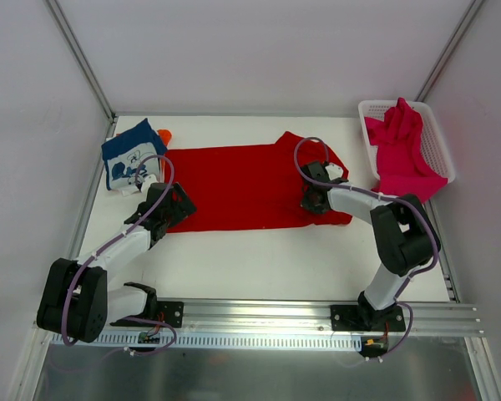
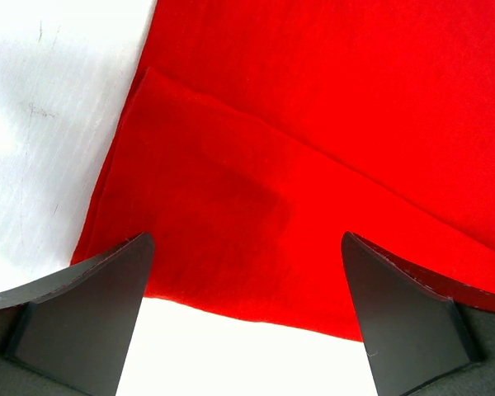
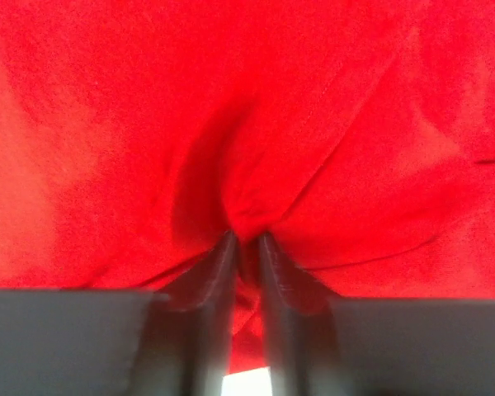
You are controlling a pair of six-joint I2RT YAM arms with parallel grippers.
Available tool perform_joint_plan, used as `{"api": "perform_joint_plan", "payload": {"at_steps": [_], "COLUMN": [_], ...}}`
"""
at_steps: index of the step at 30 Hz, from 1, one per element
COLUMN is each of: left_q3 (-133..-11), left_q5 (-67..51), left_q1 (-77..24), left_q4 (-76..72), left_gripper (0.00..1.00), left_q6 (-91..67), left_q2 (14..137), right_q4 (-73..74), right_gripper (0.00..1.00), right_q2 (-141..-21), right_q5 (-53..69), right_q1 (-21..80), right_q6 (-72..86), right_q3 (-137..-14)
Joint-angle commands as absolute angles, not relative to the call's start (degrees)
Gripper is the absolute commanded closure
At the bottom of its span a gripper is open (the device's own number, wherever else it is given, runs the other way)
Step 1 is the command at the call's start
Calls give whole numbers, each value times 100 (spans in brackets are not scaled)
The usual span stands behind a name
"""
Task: Fold and stack the t-shirts
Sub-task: Fold the flattened tshirt in 1/3 of the way
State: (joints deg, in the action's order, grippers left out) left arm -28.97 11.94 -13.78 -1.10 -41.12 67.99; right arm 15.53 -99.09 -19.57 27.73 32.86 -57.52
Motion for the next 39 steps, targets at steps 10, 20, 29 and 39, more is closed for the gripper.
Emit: {"api": "perform_joint_plan", "payload": {"at_steps": [10,20,29,39], "left_q3": [-2839,-2839,-2839,-2839], "left_q5": [1169,1169,1143,1134], "left_q1": [-1336,-1336,-1336,-1345], "left_q4": [-211,-211,-220,-220], "left_gripper": [1,1,1,1], "left_q6": [-4025,-4043,-4078,-4087], "left_q2": [6732,6724,6741,6724], "right_q4": [1441,1740,2047,2338], "right_gripper": [100,99,100,99], "right_q2": [-9888,-9677,-9431,-9483], "right_q5": [-1757,-1819,-1881,-1881], "right_q1": [2698,2698,2707,2716], "right_q6": [3384,3270,3156,3015], "right_q3": [-5634,-5739,-5897,-6249]}}
